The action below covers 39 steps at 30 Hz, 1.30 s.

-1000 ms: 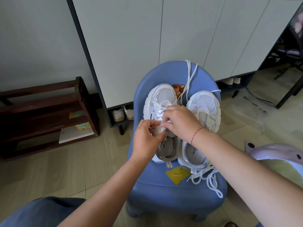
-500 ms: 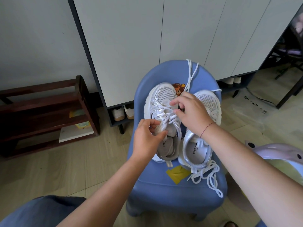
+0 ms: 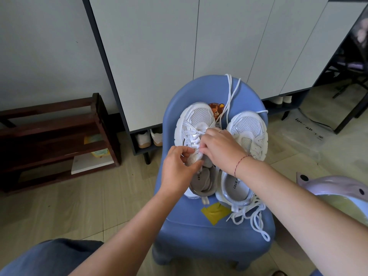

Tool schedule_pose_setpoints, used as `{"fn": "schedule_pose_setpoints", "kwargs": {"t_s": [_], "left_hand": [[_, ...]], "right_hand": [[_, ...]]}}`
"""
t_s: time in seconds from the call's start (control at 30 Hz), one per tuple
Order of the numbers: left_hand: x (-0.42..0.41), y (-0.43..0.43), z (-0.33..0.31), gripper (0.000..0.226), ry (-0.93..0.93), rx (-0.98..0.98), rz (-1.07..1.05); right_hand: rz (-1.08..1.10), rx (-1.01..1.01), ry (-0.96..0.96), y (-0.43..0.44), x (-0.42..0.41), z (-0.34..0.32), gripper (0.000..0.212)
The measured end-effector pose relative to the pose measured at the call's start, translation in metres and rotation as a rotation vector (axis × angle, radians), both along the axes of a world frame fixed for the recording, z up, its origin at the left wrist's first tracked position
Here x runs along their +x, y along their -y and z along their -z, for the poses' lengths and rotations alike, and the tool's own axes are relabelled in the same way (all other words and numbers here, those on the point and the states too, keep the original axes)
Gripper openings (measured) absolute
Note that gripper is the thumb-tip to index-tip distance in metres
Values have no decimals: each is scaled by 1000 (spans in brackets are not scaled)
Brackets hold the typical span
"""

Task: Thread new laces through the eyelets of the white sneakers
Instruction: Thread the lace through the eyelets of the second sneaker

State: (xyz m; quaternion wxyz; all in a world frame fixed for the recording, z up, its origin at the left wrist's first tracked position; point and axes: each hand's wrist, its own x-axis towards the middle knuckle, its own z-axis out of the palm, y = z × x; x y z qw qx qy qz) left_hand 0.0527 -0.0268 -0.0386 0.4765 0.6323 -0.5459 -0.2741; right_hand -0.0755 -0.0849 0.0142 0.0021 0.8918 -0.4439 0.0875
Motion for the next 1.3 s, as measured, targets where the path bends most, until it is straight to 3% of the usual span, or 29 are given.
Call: {"fn": "schedule_pose_setpoints", "kwargs": {"t_s": [0.1,0.23,0.3,0.47,0.53,0.6,0.87,1.13,1.3], "left_hand": [[0,0,0,32,-16,8,2],[1,-1,0,30,-46,19,10],[0,-2,0,30,-54,21,10],[0,-2,1,32,-65,20,1],[0,-1,0,31,-60,17,-1],[0,-1,0,30,-52,7,-2],[1,-2,0,31,-39,13,0],[1,-3,0,33,-46,7,4],[2,-1,1,32,-60,19,15]], "right_hand": [[-4,-53,-18,2,-7,-5,14],[239,-109,297,15,-31,-28,15],[312,-141,313,18,-38,-28,15],[144,-149,327,6,-23,-20,19],[14,-112,250,0,-13,-18,29],[-65,-56,157,-4,-5,-13,25],[-45,5,129,-3,-9,-3,17],[35,196,353,-5,-12,1,14],[117,145,528,-1,-21,-6,12]]}}
